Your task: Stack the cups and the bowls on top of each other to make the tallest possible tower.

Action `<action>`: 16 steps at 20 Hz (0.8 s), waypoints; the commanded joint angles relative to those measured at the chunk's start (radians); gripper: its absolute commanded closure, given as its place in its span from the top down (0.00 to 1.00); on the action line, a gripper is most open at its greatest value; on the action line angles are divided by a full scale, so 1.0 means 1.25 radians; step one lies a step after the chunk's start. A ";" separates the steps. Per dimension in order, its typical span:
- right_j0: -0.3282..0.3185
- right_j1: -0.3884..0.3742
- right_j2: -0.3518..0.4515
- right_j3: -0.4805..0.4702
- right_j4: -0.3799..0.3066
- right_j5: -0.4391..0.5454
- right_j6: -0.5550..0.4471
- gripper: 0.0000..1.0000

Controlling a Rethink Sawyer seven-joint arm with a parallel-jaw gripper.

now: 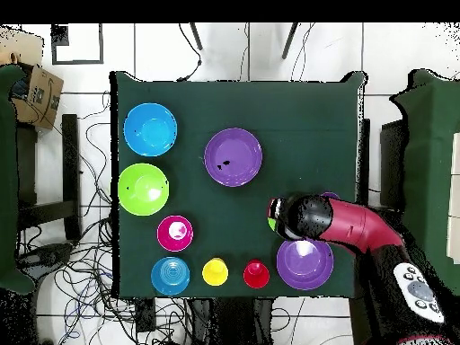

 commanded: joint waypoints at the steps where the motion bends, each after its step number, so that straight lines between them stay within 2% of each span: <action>1: -0.007 0.163 0.071 0.017 -0.101 -0.136 -0.042 1.00; 5: 0.002 0.178 0.073 -0.008 -0.119 -0.153 -0.035 1.00; 8: 0.000 0.174 0.085 -0.012 -0.113 -0.144 -0.031 1.00; 16: 0.006 0.103 0.122 -0.007 -0.066 -0.063 -0.033 1.00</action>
